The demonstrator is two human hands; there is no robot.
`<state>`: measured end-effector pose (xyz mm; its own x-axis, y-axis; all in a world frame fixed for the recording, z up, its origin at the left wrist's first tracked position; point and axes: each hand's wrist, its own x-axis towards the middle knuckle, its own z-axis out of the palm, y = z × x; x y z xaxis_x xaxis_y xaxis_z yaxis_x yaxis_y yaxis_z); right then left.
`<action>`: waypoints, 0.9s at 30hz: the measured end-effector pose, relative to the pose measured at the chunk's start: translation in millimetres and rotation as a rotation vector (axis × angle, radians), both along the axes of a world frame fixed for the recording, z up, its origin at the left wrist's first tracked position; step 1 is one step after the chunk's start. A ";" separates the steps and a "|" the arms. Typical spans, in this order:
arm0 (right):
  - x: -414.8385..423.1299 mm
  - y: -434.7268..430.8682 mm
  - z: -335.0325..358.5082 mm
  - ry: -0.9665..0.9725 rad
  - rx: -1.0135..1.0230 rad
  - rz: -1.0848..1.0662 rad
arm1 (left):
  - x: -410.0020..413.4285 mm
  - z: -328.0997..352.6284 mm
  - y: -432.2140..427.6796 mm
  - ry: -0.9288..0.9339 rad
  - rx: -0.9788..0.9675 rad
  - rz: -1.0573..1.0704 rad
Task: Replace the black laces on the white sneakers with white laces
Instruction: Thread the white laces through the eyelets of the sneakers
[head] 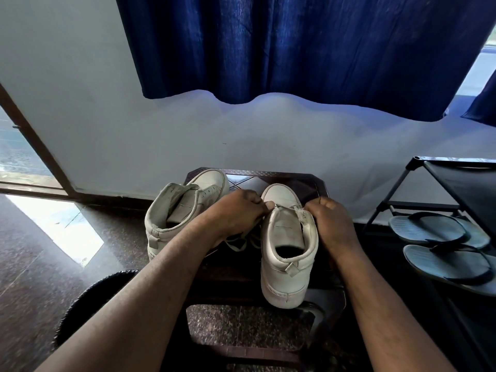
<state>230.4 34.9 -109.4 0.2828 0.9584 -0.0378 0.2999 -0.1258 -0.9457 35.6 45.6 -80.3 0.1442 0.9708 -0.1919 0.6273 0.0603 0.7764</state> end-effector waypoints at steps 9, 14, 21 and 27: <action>2.7 -0.2 3.4 -0.196 0.040 -0.049 | 4.1 1.4 1.0 0.168 0.201 0.006; 5.4 -3.5 4.2 -0.242 0.024 -0.061 | 6.2 8.3 -4.9 0.285 0.238 0.015; 5.3 -7.0 6.3 -0.240 0.029 -0.065 | 3.8 7.5 -4.2 0.349 0.243 0.024; 6.4 -6.1 6.0 -0.238 0.011 -0.065 | 8.6 6.5 -6.2 0.419 0.317 0.025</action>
<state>236.8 28.8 -103.4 0.3434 0.9380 0.0481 0.5064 -0.1417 -0.8506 44.2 39.4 -73.8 0.0940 0.9927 0.0760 0.8894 -0.1181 0.4417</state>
